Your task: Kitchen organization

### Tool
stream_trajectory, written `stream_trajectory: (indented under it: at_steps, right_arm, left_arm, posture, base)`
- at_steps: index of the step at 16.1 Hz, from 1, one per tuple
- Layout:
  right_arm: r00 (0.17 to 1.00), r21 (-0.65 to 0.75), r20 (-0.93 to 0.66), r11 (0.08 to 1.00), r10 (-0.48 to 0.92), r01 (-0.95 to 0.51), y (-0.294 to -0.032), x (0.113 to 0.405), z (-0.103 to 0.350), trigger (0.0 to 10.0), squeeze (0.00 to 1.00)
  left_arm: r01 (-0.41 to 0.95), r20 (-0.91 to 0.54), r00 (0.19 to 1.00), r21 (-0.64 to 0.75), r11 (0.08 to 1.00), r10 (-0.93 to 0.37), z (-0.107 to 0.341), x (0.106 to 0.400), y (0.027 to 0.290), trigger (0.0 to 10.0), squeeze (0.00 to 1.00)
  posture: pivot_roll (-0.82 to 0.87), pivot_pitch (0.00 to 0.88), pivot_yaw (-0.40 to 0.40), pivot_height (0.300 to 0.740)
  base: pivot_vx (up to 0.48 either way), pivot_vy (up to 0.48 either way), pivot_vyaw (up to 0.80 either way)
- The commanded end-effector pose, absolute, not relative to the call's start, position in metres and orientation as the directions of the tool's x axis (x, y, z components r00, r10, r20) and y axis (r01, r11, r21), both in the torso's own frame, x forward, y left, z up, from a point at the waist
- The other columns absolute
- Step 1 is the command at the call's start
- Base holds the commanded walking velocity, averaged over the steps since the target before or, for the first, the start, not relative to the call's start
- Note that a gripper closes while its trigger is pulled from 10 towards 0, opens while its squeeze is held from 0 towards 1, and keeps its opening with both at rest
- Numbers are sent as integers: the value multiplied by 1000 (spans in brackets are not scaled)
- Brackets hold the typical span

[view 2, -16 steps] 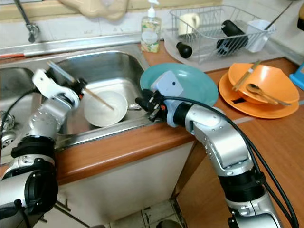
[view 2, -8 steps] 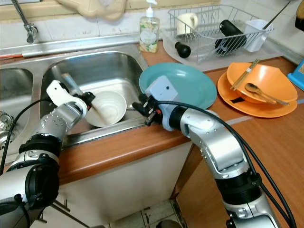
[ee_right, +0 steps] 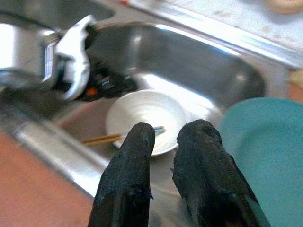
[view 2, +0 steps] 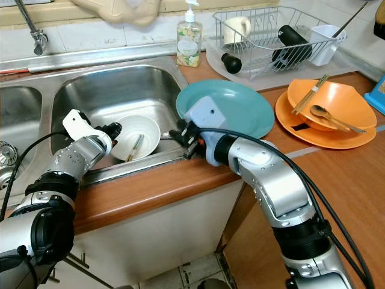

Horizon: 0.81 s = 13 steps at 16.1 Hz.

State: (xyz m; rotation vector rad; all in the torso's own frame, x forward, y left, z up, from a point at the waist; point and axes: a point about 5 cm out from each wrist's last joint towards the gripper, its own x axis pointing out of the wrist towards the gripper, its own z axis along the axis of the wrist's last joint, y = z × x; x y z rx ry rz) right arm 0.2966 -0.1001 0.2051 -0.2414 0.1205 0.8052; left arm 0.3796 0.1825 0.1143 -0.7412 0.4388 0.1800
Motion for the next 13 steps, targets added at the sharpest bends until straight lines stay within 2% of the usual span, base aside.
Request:
stream_trajectory:
  at_steps: [1,2,4,5,7,8,9,11,12,13]
  right_arm:
    - [789,-158,-171,774,590,-613,-117,310,213,10000,310]
    - [801,-154,-172,788,573,-596,-120,312,213,10000,1000]
    - [876,-100,-175,877,449,-469,-138,322,213,10000,1000]
    - [917,-55,-182,927,355,-370,-152,327,212,10000,1000]
    - [951,-14,-178,965,254,-261,-168,329,213,10000,1000]
    - [960,0,-175,975,218,-222,-174,329,213,10000,1000]
    - [965,27,-180,981,191,-190,-179,328,214,10000,1000]
    - [968,66,-203,989,145,-135,-189,323,213,10000,1000]
    - [966,93,-239,992,104,-83,-197,320,210,10000,1000]
    - [963,109,-260,993,79,-52,-201,319,206,10000,1000]
  left_arm:
    - [-252,-411,911,-549,797,5,122,381,185,10000,1000]
    - [-238,-404,915,-545,804,-3,123,382,184,10000,1000]
    - [-165,-337,942,-470,867,-3,134,383,188,10000,1000]
    - [-58,-264,963,-408,911,-57,144,382,186,10000,1000]
    - [79,-159,976,-366,927,-146,155,376,180,10000,792]
    - [141,-111,975,-368,919,-195,159,372,177,10000,549]
    - [223,-74,963,-335,915,-261,161,366,174,10000,0]
    - [382,-33,917,-219,898,-398,162,348,168,10000,0]
    - [501,5,862,-154,851,-507,167,332,164,10000,0]
    - [547,9,835,-118,829,-550,168,325,162,10000,0]
  posture:
    - [-159,0,48,740]
    - [-159,0,48,740]
    - [-156,0,41,740]
    - [-154,0,37,740]
    - [-154,0,35,740]
    - [-157,0,35,740]
    - [-159,0,35,740]
    - [-163,0,35,740]
    - [-166,0,35,740]
    - [-166,0,35,740]
  base:
    - [0,0,0]
    - [0,0,0]
    - [0,0,0]
    - [0,0,0]
    - [0,0,0]
    - [0,0,0]
    - [0,0,0]
    - [0,0,0]
    - [0,0,0]
    - [0,0,0]
